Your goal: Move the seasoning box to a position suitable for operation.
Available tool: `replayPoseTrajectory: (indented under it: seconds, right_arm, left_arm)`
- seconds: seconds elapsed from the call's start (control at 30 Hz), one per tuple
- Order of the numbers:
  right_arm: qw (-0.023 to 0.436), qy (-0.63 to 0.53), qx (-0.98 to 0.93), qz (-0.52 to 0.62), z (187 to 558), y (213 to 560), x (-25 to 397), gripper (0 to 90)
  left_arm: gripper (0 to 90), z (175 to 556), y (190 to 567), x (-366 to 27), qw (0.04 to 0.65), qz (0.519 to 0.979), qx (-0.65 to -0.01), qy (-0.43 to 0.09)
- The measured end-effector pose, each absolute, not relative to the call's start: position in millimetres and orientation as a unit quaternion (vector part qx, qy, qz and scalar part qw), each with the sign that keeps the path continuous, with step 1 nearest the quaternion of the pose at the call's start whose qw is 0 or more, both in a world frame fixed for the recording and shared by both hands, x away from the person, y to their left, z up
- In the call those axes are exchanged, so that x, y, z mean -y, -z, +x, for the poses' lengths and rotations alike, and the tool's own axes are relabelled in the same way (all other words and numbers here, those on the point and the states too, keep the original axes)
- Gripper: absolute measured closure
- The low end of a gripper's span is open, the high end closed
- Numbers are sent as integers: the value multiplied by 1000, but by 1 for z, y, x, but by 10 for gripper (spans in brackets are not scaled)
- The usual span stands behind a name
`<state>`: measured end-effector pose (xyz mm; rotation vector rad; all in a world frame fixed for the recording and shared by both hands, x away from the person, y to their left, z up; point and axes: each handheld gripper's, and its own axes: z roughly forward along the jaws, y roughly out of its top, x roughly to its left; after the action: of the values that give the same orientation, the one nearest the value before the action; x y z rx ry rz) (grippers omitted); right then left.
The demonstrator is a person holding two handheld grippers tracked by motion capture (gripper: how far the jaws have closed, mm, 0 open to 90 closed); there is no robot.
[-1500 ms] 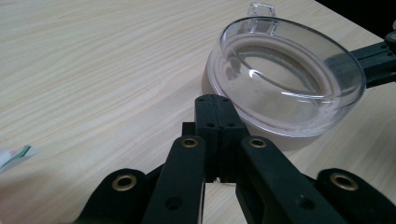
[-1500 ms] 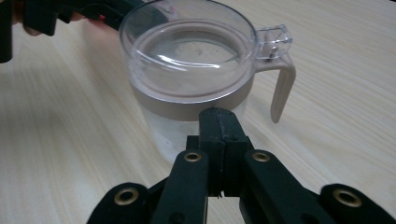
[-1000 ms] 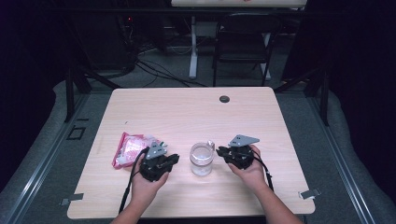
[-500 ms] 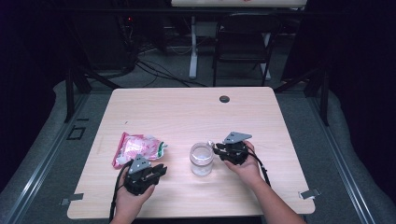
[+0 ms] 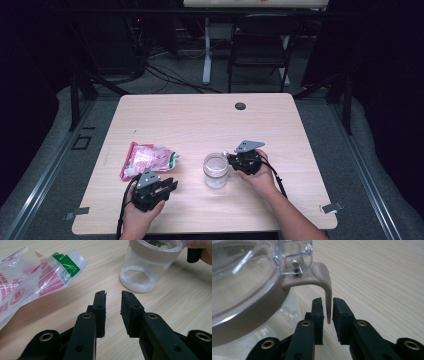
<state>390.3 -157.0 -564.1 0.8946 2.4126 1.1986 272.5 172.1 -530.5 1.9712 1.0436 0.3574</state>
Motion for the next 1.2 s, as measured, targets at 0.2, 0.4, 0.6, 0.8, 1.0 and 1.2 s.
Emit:
replayPoseTrajectory:
  seconds: [0.2,0.4,0.6,0.8,1.0,1.2]
  right_arm:
    - [160,-411,-840,315,387,563,158,858]
    - [171,-396,-843,321,378,560,159,858]
    - [177,-390,-839,335,366,560,162,856]
    - [182,-384,-840,337,349,559,161,857]
    - [188,-375,-838,348,336,557,163,850]
    - [189,-369,-841,348,329,555,166,839]
  left_arm:
    - [737,273,530,-172,429,788,-417,-144]
    - [732,276,531,-166,428,795,-406,-139]
    - [734,280,534,-156,423,807,-390,-131]
    - [740,285,535,-145,424,815,-375,-122]
    - [733,286,535,-137,426,821,-362,-113]
    - [692,287,535,-132,428,824,-355,-108]
